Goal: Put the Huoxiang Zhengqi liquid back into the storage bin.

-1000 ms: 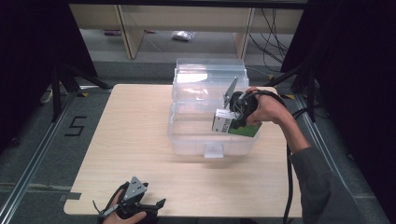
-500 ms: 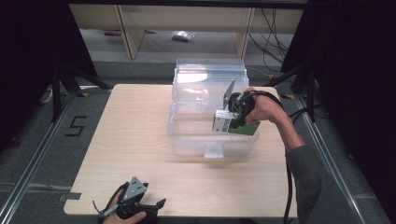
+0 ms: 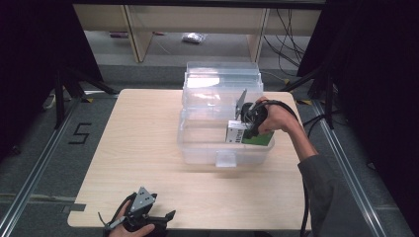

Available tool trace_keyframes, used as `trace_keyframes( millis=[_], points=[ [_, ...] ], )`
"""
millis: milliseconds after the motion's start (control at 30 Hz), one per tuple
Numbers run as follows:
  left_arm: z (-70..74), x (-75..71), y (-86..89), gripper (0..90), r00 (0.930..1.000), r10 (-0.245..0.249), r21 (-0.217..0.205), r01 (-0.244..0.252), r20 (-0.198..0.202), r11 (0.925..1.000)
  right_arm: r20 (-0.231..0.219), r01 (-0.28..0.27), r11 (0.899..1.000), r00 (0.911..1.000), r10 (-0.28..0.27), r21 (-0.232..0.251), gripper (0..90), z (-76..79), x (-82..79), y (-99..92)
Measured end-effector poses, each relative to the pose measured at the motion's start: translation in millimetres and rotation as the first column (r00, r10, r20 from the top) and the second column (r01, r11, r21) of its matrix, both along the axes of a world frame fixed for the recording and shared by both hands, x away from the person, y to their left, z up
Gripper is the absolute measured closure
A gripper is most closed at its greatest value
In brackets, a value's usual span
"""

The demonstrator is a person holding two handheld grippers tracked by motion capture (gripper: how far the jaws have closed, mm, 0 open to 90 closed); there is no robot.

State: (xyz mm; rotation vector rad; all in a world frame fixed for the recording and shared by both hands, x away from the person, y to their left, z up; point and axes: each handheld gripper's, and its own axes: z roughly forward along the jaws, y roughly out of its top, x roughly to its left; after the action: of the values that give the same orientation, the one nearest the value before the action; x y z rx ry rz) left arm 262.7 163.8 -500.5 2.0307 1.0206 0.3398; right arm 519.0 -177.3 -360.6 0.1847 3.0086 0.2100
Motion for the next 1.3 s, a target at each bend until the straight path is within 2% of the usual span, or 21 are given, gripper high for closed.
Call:
trace_keyframes(
  millis=[33, 100, 233, 267, 300, 500, 533, 700, 733, 800, 867, 900, 1133, 1167, 1200, 1233, 1267, 1300],
  points=[
    [-0.2, 0.4, 0.2, 14.9, 1.0000, 0.002, 0.006, -0.002, 0.002, 1.0000, -0.001, 0.016, 1.000, 0.9999, -0.016, -0.011, 64.9, -1.6, -0.9, 0.0],
    [-0.1, 0.2, -0.1, 14.9, 1.0000, -0.001, 0.000, 0.001, -0.003, 1.0000, -0.007, 0.007, 1.000, 1.0000, -0.007, -0.023, 64.9, -6.4, 0.4, -1.0],
    [0.2, 0.0, 0.1, 14.9, 1.0000, -0.002, 0.001, 0.002, -0.001, 1.0000, -0.011, 0.017, 1.000, 0.9998, -0.017, -0.011, 64.9, -10.2, -0.1, -1.9],
    [0.2, 0.0, 0.1, 14.9, 1.0000, -0.002, 0.001, 0.002, -0.001, 1.0000, -0.007, -0.010, 1.000, 0.9999, 0.010, -0.010, 64.9, -11.5, 1.6, -2.0],
    [0.3, -0.1, 0.0, 14.9, 1.0000, 0.002, 0.003, -0.002, -0.001, 1.0000, -0.013, 0.010, 1.000, 0.9999, -0.010, -0.018, 64.9, -12.1, 0.8, -2.0],
    [0.4, 0.1, 0.5, 14.9, 1.0000, -0.003, 0.002, 0.003, -0.003, 1.0000, -0.013, -0.001, 1.000, 0.9999, 0.001, -0.024, 64.8, -17.8, 1.4, -2.2],
    [0.0, -0.2, -0.3, 14.9, 1.0000, 0.008, -0.001, -0.008, 0.001, 1.0000, -0.019, -0.010, 1.000, 0.9998, 0.009, -0.021, 64.8, -19.0, 2.2, -2.3],
    [0.4, 0.0, 0.1, 14.9, 1.0000, 0.002, 0.005, -0.002, -0.001, 1.0000, -0.015, -0.050, 0.999, 0.9986, 0.050, -0.011, 64.7, -23.5, 4.1, -1.9],
    [0.4, 0.0, 0.4, 14.9, 1.0000, 0.002, 0.005, -0.002, 0.000, 1.0000, -0.012, -0.073, 0.997, 0.9973, 0.073, -0.009, 64.6, -24.6, 5.4, -1.9],
    [0.2, 0.2, 0.6, 14.9, 1.0000, 0.007, 0.011, -0.007, 0.001, 0.9999, -0.029, -0.009, 1.000, 0.9995, 0.008, -0.023, 64.6, -25.3, 1.6, -2.9],
    [0.0, 0.6, 0.7, 14.9, 1.0000, 0.003, 0.010, -0.003, 0.001, 0.9999, -0.022, -0.011, 1.000, 0.9997, 0.010, -0.029, 64.6, -25.8, 1.8, -3.4],
    [0.5, 0.0, 0.5, 14.9, 1.0000, -0.002, 0.003, 0.002, -0.002, 1.0000, -0.019, -0.044, 0.999, 0.9989, 0.043, -0.011, 64.6, -27.9, 3.9, -3.8],
    [0.0, 0.5, 0.2, 14.9, 1.0000, -0.002, 0.003, 0.002, -0.004, 1.0000, -0.034, -0.032, 0.999, 0.9989, 0.031, -0.031, 64.3, -37.1, 3.0, -8.3],
    [0.0, 0.5, 0.2, 14.9, 1.0000, -0.002, 0.004, 0.002, -0.004, 1.0000, -0.030, -0.051, 0.998, 0.9983, 0.050, -0.022, 64.2, -38.2, 3.9, -8.5],
    [0.1, 0.4, 0.0, 14.9, 1.0000, 0.000, 0.005, 0.000, -0.003, 1.0000, -0.025, -0.021, 0.999, 0.9995, 0.020, -0.036, 64.0, -37.8, 2.0, -8.2],
    [0.2, 0.0, -0.1, 14.9, 1.0000, 0.003, 0.007, -0.003, 0.001, 1.0000, -0.024, -0.059, 0.998, 0.9980, 0.059, -0.025, 63.9, -39.1, 4.5, -7.5],
    [0.2, 0.0, -0.1, 14.9, 1.0000, 0.003, 0.007, -0.003, 0.001, 1.0000, -0.024, -0.059, 0.998, 0.9980, 0.059, -0.025, 63.9, -39.1, 4.5, -7.5],
    [0.3, 0.0, -0.1, 14.9, 1.0000, 0.003, 0.007, -0.003, 0.001, 1.0000, -0.028, -0.037, 0.999, 0.9989, 0.036, -0.035, 63.7, -39.2, 3.5, -7.3]
  ],
)
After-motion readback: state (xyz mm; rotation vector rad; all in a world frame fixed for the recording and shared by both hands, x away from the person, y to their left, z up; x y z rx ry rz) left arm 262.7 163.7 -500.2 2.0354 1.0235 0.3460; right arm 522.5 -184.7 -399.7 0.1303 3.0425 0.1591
